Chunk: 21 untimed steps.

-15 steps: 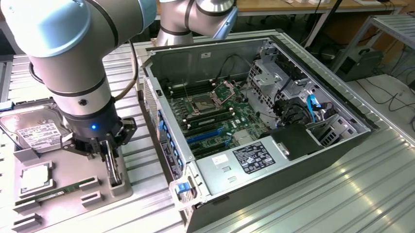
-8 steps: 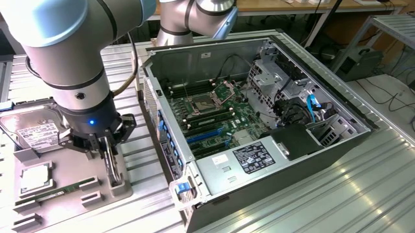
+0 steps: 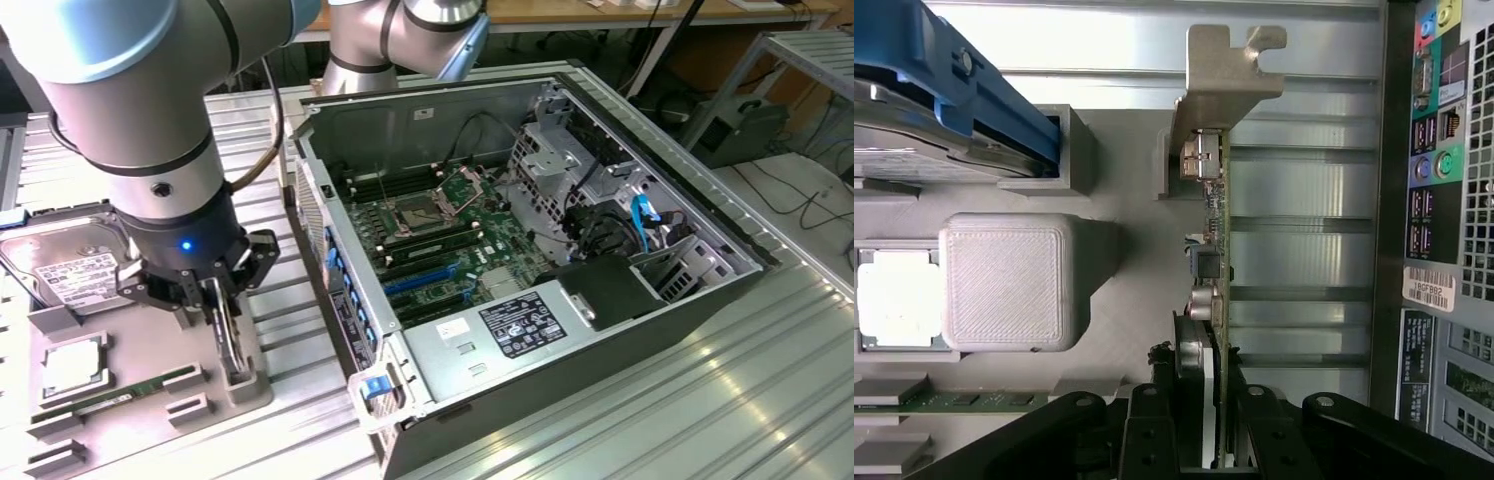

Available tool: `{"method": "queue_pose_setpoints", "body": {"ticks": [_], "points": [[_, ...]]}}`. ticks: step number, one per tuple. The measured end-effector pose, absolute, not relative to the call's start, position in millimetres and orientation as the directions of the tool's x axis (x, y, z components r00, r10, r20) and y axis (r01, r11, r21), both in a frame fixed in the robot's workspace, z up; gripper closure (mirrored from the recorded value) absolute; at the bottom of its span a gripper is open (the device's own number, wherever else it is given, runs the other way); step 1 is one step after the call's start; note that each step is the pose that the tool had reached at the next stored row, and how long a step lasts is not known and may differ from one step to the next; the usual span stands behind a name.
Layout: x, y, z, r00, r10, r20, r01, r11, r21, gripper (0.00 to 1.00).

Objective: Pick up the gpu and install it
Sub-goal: 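Pick up the gpu and move the gpu toward the slot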

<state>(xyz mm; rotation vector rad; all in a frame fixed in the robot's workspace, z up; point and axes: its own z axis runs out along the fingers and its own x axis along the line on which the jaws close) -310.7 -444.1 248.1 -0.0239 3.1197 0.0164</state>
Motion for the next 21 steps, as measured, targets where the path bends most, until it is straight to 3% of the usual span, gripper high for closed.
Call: {"method": "queue_pose_setpoints", "body": {"ticks": [21], "points": [[-310.7, -444.0, 270.7, -1.000, -0.015, -0.022, -0.015, 1.000, 0.017, 0.72]]}}
